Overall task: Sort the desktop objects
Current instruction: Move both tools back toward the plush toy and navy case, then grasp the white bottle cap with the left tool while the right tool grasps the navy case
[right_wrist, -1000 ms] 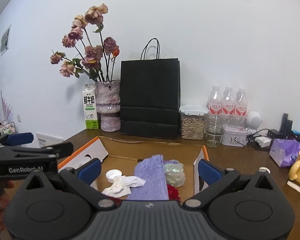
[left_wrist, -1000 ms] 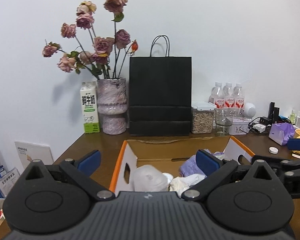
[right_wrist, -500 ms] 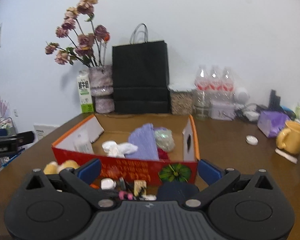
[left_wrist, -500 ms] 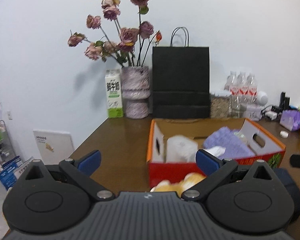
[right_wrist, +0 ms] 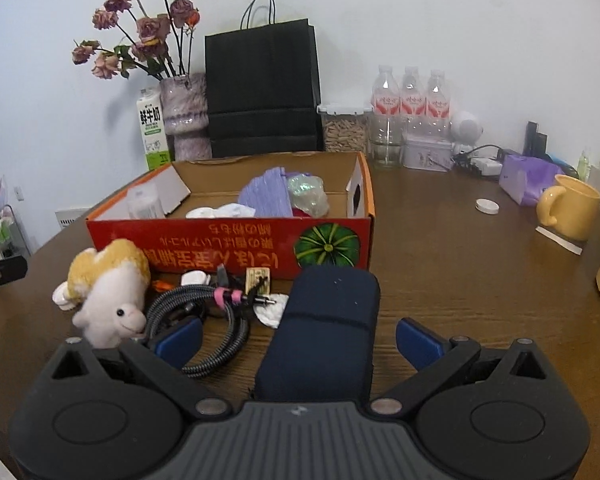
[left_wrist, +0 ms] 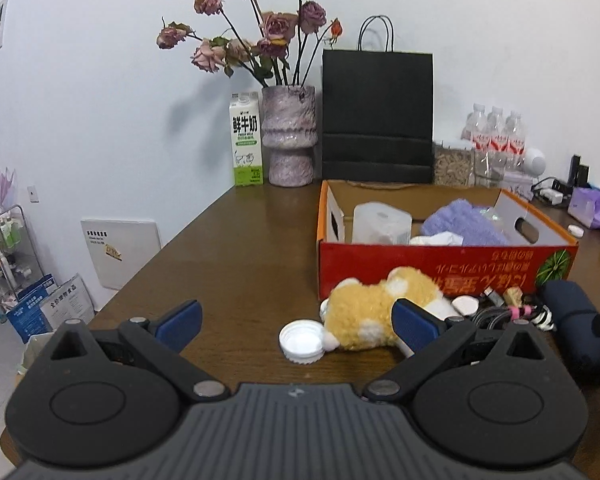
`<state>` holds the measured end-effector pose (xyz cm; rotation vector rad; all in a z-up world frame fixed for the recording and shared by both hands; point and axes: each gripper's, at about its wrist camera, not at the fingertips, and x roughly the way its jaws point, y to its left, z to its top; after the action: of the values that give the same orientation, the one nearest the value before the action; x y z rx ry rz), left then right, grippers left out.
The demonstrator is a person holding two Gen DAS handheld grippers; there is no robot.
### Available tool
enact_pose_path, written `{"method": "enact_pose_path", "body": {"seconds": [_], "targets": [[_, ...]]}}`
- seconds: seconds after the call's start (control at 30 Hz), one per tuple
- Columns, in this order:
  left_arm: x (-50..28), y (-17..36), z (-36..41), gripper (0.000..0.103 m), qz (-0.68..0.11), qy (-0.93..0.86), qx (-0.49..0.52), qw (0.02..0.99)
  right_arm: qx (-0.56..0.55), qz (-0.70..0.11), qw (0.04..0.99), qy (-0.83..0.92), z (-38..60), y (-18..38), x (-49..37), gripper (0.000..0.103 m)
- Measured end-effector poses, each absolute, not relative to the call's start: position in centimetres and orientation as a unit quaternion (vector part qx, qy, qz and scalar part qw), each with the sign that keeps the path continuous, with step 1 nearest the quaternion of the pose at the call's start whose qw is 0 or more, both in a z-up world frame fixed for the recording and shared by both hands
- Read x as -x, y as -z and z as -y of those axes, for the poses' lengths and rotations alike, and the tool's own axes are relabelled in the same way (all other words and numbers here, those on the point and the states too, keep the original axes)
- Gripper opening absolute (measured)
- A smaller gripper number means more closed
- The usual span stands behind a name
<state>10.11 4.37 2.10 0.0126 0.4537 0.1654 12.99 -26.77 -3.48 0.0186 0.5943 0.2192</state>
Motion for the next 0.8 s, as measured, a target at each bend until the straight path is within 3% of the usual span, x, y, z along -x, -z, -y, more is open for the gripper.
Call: {"method": "enact_pose_path", "body": {"seconds": [0.8], "targets": [[-14.7,1.7,-6.8,0.103,-0.308,-0.114,-0.007,0.944,0.016,-0.371,0.926,-0.064,26.5,8.0,-18.6,0.103]]}}
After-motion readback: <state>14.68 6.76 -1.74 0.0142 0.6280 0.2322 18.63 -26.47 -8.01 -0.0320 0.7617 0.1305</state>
